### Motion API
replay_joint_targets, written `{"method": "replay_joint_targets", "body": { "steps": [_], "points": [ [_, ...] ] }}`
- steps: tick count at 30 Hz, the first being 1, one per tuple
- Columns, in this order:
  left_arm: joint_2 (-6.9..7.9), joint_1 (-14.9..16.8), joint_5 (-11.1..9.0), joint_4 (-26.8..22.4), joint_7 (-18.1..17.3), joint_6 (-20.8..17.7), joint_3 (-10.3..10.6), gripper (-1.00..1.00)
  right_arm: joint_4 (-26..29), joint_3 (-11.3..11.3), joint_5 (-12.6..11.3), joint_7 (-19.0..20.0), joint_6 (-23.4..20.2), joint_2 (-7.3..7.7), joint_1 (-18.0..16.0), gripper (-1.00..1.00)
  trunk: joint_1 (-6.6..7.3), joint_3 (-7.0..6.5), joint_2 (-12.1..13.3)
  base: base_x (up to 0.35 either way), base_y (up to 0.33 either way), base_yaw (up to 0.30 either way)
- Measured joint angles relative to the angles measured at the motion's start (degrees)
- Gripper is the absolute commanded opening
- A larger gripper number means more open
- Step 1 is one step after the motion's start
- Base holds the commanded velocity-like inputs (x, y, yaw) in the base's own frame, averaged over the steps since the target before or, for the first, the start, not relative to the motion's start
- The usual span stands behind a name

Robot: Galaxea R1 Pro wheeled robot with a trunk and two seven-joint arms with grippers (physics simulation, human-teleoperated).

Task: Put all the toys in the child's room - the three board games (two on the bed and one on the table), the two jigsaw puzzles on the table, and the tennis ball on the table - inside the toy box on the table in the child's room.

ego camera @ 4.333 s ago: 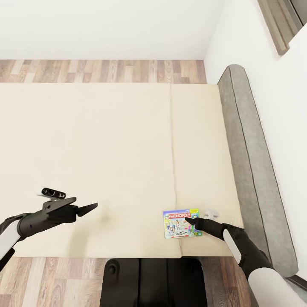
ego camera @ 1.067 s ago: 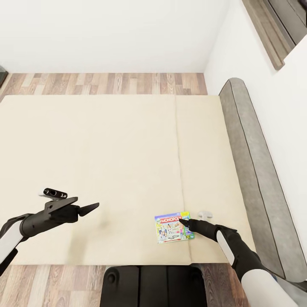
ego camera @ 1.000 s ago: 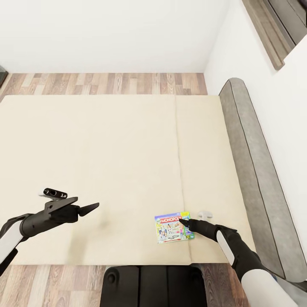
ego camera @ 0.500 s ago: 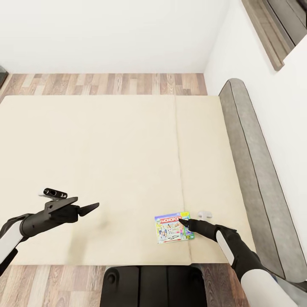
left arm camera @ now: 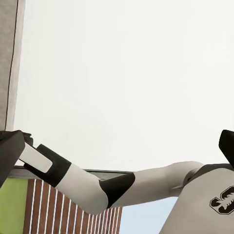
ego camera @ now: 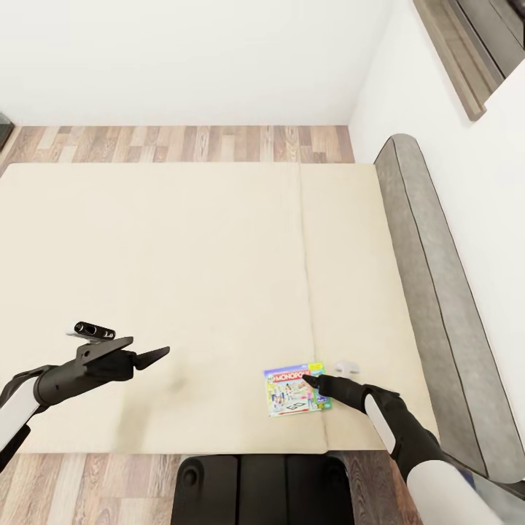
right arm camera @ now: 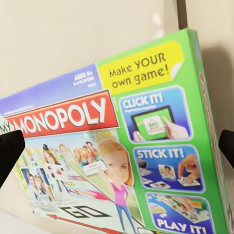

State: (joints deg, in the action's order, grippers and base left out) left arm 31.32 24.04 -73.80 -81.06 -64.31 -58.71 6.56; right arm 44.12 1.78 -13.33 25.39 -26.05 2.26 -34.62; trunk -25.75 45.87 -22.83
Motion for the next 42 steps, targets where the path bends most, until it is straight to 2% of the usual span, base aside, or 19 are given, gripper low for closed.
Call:
{"method": "replay_joint_targets", "body": {
  "steps": [4, 9, 42],
  "points": [
    [0.00, 0.00, 0.00, 0.00, 0.00, 0.00, 0.00, 1.00, -0.11, 0.00, -0.03, -1.77, -0.10, -0.98, 0.00, 1.00, 0.00, 0.00, 0.00, 0.000, 0.000, 0.000],
    [0.00, 0.00, 0.03, 0.00, 0.00, 0.00, 0.00, 1.00, -0.15, 0.01, -0.03, -2.42, -0.11, -1.49, 0.00, 1.00, 0.00, 0.00, 0.00, 0.000, 0.000, 0.000],
    [0.00, 0.00, 0.00, 0.00, 0.00, 0.00, 0.00, 1.00, -0.15, 0.01, -0.11, -2.42, -0.02, -1.54, 0.00, 1.00, 0.00, 0.00, 0.00, 0.000, 0.011, 0.000]
  ]
}}
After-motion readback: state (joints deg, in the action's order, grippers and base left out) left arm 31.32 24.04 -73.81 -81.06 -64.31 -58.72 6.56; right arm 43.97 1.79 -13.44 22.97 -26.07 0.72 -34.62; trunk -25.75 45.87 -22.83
